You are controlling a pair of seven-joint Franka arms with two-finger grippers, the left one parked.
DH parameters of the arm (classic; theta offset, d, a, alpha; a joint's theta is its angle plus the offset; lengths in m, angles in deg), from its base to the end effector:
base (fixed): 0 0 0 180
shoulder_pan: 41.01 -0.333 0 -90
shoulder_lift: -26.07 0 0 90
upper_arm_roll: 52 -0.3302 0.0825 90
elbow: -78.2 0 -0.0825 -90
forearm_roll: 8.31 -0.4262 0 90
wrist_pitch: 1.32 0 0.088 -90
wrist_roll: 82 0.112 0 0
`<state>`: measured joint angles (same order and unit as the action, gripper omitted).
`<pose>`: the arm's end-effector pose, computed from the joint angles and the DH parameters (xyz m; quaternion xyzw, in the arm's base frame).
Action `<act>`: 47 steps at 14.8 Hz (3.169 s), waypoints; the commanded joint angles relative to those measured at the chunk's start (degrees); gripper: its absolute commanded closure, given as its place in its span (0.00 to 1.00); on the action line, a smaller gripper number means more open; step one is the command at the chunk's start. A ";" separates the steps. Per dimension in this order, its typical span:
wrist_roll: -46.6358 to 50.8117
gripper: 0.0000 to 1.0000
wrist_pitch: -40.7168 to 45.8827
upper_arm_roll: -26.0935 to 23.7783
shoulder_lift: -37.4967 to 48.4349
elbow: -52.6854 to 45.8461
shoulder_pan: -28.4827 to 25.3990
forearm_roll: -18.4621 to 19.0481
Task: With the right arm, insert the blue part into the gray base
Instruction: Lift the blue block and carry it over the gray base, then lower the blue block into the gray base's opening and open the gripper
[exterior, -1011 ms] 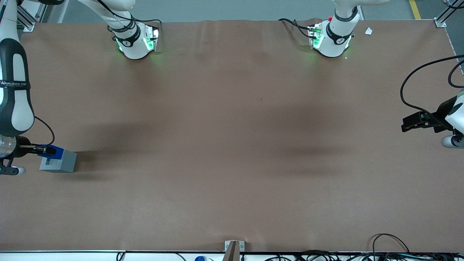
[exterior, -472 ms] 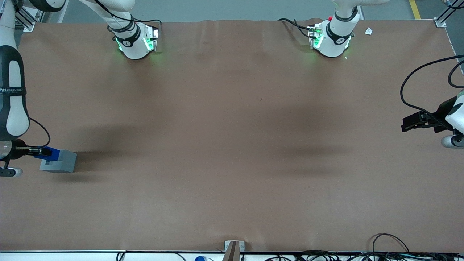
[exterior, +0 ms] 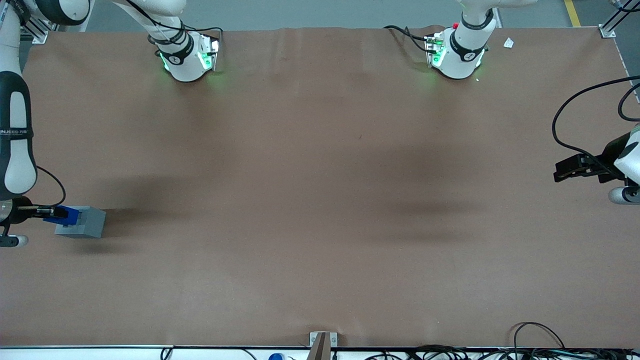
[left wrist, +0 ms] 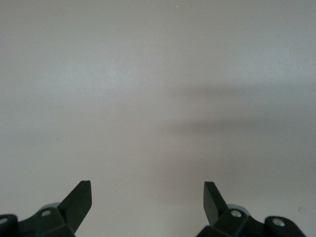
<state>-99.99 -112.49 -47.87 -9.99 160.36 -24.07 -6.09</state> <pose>0.7014 -0.2636 0.3017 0.9973 -0.0131 -0.0703 0.0166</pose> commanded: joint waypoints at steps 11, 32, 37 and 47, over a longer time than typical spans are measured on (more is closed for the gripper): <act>-0.73 0.95 0.61 -0.97 -2.00 -2.53 0.99 0.60; -1.26 0.95 0.26 -0.97 -3.32 -3.41 1.25 0.60; -1.35 0.95 0.17 -0.97 -3.84 -3.41 1.25 0.60; -1.26 0.00 0.26 -0.97 -4.20 -3.32 1.25 0.34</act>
<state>-100.66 -112.85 -47.87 -13.52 158.43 -23.80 -6.09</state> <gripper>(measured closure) 0.330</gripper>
